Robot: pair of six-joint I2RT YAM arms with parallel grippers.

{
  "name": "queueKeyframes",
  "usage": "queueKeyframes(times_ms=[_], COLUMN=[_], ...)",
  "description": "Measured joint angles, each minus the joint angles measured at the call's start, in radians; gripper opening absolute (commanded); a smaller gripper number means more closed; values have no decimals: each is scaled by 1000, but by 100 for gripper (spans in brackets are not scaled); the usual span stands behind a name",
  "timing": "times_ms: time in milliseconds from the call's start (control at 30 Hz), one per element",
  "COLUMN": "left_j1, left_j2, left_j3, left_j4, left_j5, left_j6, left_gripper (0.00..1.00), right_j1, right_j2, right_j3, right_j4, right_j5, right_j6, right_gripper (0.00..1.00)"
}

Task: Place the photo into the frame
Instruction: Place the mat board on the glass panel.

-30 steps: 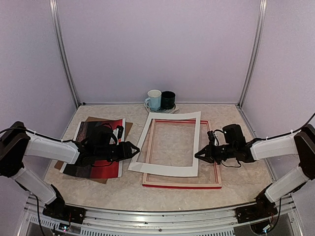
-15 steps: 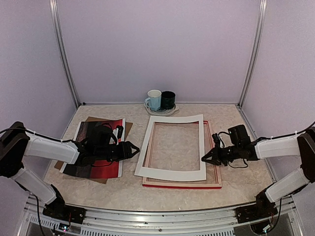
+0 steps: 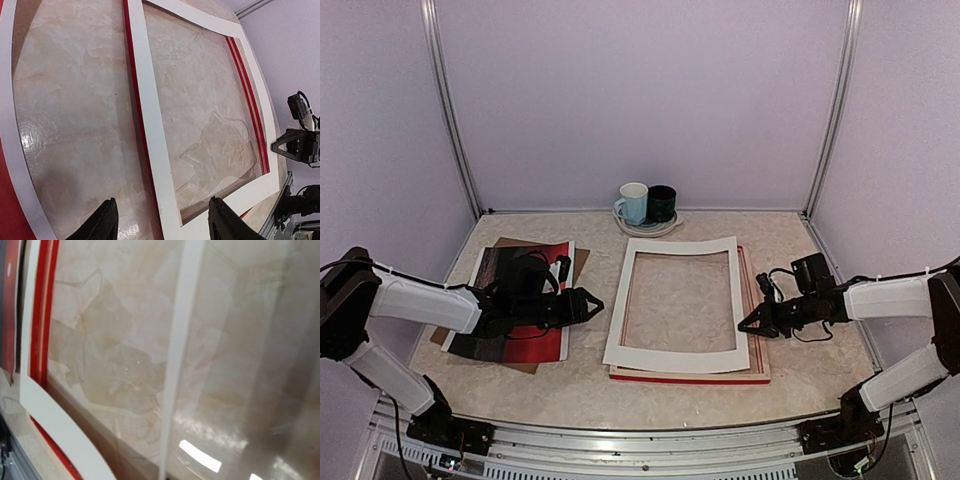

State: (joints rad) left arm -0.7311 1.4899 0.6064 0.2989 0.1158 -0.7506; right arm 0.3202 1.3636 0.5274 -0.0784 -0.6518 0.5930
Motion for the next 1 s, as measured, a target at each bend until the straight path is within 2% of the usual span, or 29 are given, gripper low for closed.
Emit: queueKeyframes(times_ms=[500,1000], left_j1=[0,-1], left_j2=[10,23], left_j3=[0,0], left_j4=[0,8], left_j5=[1,8], left_j6=[0,-1], left_gripper=[61,61], right_j1=[-50,-57], right_j2=[0,-10], right_j3=[40,64], right_j4=[-122,-185], right_j5=[4,25], right_j6=[-128,-185], right_gripper=[0,0])
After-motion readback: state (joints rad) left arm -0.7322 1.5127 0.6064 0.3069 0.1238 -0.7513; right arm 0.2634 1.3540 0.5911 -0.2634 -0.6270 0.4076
